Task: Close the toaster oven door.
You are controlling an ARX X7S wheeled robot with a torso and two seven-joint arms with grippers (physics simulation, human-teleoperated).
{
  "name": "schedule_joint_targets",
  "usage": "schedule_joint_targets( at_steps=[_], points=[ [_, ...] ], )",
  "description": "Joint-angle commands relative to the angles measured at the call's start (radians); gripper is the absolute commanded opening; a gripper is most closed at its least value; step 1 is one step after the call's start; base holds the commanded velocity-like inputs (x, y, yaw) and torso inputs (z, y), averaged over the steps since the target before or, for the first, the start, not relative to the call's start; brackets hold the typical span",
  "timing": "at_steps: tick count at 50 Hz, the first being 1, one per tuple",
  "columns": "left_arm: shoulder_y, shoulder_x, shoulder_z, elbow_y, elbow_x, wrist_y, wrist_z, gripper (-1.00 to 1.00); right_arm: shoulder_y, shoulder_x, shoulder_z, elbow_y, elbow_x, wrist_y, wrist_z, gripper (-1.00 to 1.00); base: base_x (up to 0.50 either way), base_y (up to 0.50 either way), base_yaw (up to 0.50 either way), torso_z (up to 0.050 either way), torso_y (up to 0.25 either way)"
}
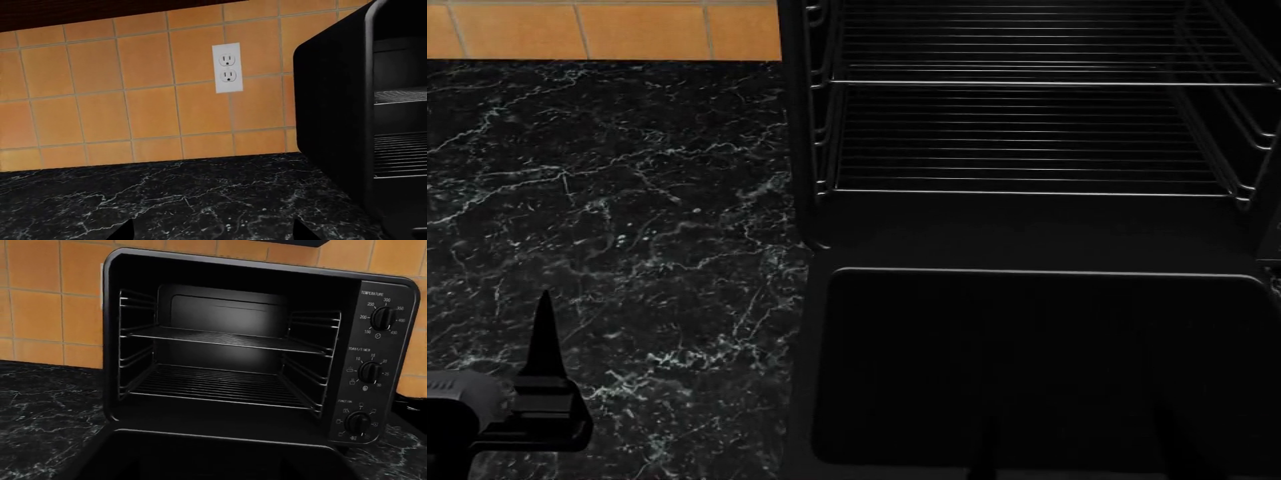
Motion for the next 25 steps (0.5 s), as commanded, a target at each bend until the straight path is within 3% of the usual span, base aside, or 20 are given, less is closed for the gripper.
schedule_joint_targets(
  at_steps=[1,13,25],
  points=[
    [-0.006,-0.004,-0.001,0.01,-0.007,-0.003,-0.007,1.0,-0.22,0.26,-0.123,-0.023,0.104,-0.25,0.264,1.0,0.0,0.0,0.0,0.0,0.0],
    [-0.003,-0.009,0.005,0.019,-0.009,0.0,-0.014,1.0,-0.346,0.229,-0.133,0.072,0.054,-0.39,0.223,1.0,0.0,0.0,0.0,0.0,0.0],
    [-0.003,-0.015,0.007,0.018,-0.012,0.004,-0.02,1.0,-0.329,0.165,-0.173,0.224,0.043,-0.457,0.165,1.0,0.0,0.0,0.0,0.0,0.0]
  ],
)
